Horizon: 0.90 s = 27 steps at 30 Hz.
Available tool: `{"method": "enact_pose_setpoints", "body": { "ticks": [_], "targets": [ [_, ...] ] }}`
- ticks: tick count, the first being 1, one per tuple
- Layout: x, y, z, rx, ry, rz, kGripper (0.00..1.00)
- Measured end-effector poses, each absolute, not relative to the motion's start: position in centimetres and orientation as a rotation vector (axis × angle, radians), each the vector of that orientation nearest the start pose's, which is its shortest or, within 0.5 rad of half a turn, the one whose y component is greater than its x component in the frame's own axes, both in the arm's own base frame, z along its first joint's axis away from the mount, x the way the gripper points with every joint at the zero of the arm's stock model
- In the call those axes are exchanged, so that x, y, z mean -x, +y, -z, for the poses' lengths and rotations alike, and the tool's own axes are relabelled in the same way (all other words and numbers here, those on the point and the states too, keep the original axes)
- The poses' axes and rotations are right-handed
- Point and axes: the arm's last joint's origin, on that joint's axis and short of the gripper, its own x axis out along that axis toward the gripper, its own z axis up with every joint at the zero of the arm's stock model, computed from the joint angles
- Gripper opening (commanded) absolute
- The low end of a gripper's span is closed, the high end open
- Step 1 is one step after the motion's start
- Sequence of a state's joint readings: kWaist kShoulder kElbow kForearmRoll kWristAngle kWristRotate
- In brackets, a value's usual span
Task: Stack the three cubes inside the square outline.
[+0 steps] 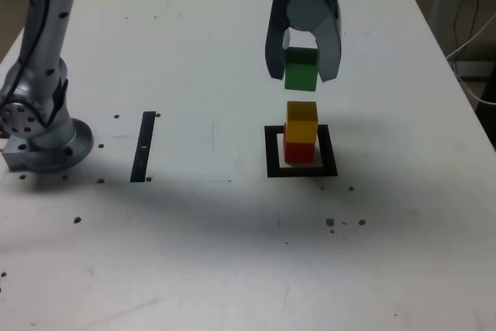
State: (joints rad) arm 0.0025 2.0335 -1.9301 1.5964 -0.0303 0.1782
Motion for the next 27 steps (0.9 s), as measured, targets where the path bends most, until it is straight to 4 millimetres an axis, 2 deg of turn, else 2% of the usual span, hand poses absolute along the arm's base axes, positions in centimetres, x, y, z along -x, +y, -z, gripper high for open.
{"method": "enact_pose_setpoints", "body": {
  "ticks": [12,18,27],
  "targets": [
    [-36.2,-0.6,-32.5,-0.063,1.725,0.176,0.41],
    [-36.5,-1.6,-32.0,-0.065,1.73,0.194,0.41],
    [-37.2,-2.0,-31.0,-0.06,1.739,0.209,0.41]
  ]
}}
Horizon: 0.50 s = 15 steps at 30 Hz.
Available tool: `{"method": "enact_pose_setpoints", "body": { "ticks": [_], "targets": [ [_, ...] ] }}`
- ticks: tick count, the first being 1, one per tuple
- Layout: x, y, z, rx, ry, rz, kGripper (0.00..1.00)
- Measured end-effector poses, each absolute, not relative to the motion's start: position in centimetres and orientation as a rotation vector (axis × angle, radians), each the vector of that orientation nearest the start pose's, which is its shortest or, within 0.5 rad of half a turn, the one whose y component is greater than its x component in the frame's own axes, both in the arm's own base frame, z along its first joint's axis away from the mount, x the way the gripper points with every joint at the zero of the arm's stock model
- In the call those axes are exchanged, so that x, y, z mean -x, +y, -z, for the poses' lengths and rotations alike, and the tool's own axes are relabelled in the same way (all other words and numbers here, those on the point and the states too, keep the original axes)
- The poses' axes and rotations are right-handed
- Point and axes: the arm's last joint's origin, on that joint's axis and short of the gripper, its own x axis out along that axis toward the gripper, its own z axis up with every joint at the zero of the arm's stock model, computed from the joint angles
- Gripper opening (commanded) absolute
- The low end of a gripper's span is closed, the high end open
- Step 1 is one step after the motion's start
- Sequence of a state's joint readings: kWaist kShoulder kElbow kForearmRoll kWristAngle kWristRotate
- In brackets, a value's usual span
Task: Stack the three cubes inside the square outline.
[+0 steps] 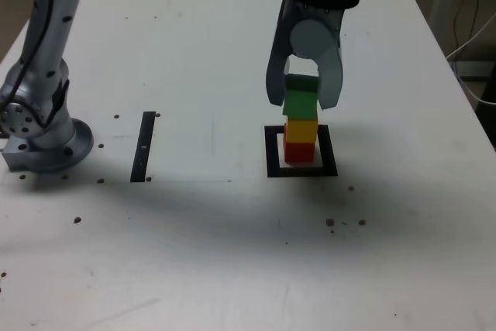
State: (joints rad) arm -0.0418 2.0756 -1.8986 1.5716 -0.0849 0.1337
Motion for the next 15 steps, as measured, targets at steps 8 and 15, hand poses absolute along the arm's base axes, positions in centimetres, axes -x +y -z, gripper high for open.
{"method": "enact_pose_setpoints", "body": {
  "ticks": [8,15],
  "targets": [
    [-37.71,-1.99,-30.45,-0.067,1.74,0.218,0.84],
    [-37.81,-1.99,-30.27,-0.078,1.733,0.23,0.97]
  ]
}}
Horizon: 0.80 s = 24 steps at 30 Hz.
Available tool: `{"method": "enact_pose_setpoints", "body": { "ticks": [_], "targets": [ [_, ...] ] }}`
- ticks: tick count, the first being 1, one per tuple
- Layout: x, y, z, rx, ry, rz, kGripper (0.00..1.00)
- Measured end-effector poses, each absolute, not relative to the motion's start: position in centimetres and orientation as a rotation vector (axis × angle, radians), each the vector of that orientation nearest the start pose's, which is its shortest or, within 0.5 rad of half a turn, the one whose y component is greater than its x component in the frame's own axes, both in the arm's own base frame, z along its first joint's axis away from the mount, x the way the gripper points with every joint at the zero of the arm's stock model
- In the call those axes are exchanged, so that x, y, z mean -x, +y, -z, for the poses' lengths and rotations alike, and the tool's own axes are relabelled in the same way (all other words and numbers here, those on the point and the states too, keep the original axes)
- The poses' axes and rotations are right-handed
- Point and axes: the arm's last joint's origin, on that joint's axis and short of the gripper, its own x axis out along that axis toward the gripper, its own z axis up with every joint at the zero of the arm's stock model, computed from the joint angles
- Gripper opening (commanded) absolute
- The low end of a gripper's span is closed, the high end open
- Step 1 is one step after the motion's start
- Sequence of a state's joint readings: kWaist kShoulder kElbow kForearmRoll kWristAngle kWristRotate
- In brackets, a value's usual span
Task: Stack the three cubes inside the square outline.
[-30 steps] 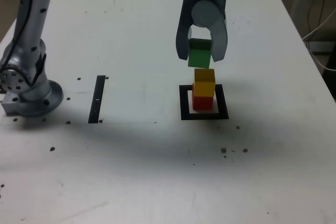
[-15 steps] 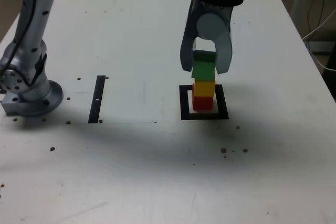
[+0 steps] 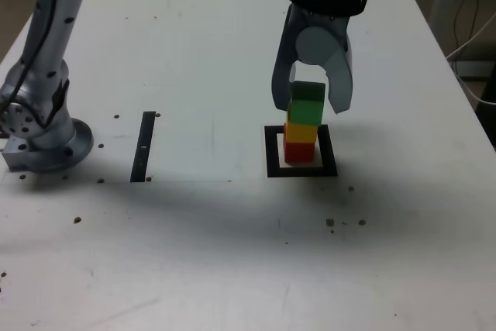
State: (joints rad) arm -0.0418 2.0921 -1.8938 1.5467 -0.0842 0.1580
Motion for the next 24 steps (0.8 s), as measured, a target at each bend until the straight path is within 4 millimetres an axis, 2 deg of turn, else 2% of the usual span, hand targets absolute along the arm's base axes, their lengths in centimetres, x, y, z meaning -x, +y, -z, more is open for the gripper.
{"method": "enact_pose_setpoints", "body": {
  "ticks": [14,24],
  "targets": [
    [-37.5,-1.5,-29.9,-0.083,1.756,0.215,0.99],
    [-35.7,-1.3,-32.9,-0.114,1.675,0.188,1.0]
  ]
}}
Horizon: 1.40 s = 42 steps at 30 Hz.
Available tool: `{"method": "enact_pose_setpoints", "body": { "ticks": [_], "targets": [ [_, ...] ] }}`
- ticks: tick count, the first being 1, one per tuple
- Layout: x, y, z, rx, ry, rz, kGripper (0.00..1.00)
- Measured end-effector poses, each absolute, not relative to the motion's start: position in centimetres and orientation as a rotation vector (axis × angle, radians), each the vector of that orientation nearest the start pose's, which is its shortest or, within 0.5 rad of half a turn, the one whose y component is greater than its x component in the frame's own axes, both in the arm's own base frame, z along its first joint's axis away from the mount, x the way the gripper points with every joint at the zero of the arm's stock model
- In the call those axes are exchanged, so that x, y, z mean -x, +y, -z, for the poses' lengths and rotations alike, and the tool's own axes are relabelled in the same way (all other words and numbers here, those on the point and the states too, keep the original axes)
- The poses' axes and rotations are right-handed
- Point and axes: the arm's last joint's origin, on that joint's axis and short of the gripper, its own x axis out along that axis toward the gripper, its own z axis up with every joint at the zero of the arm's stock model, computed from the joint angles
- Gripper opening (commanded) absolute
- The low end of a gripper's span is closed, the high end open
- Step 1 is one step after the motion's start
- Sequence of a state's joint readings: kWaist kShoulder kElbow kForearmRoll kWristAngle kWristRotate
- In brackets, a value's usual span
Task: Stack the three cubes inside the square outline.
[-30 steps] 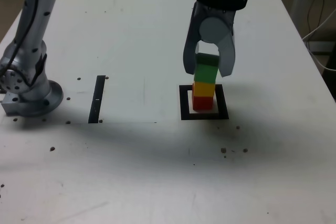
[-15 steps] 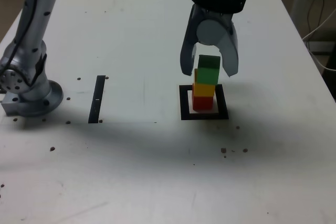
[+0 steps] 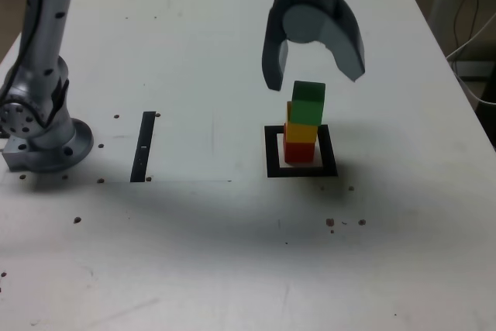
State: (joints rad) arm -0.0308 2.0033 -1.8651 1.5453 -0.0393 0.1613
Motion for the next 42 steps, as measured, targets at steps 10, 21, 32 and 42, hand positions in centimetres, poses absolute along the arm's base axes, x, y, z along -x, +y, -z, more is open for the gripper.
{"method": "enact_pose_setpoints", "body": {
  "ticks": [10,21,32,42],
  "targets": [
    [-33.1,-1.2,-34.3,-0.119,1.666,0.184,0.99],
    [-29.7,-0.7,-33.9,-0.127,1.727,0.162,0.99],
    [-25.1,-0.1,-31.9,-0.14,1.782,0.131,0.99],
    [-21.4,0.7,-28.7,-0.095,1.824,0.114,0.99]
  ]
}}
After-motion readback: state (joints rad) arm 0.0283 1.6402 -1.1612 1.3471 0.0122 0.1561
